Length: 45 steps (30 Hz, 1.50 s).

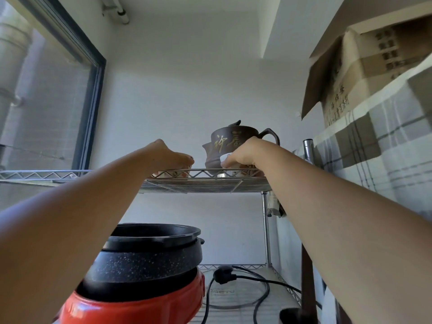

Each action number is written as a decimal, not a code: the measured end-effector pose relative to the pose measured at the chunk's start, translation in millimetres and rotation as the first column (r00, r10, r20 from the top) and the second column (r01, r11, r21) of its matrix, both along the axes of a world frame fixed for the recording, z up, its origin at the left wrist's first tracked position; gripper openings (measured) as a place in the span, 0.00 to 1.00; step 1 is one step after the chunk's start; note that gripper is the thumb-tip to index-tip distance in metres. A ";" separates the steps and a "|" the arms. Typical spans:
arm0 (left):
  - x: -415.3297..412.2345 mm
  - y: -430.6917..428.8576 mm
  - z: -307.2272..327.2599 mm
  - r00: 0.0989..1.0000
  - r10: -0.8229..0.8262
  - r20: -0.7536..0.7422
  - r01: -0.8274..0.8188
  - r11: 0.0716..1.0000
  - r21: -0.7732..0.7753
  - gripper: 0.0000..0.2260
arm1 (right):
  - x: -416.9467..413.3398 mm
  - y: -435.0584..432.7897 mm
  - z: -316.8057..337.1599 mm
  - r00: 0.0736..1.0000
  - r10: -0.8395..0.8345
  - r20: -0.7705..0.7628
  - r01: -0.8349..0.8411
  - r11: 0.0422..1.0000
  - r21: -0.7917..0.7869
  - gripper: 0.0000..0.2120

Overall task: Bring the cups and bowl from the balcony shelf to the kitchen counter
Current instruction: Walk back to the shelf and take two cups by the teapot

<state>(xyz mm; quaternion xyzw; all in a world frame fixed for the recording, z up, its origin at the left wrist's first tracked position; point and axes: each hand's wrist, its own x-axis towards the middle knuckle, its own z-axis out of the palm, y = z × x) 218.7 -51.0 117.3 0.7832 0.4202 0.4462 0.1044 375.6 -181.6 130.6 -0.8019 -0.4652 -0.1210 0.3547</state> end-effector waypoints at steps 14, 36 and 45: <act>-39.4 -28.8 -8.6 0.479 -0.644 0.597 0.690 0.696 0.199 0.24 | -21.4 -26.9 -12.7 0.787 0.612 -0.079 -0.374 0.574 0.728 0.27; -97.2 -101.1 -363.6 0.157 -0.499 0.852 0.986 0.131 -0.106 0.35 | -93.2 -148.6 -358.4 0.524 0.751 -0.402 -0.294 0.602 0.743 0.26; -59.9 -188.7 -485.8 0.266 -0.517 0.814 0.927 -0.094 -0.363 0.31 | -109.0 -269.5 -480.5 0.630 0.414 -0.657 0.128 0.779 0.614 0.42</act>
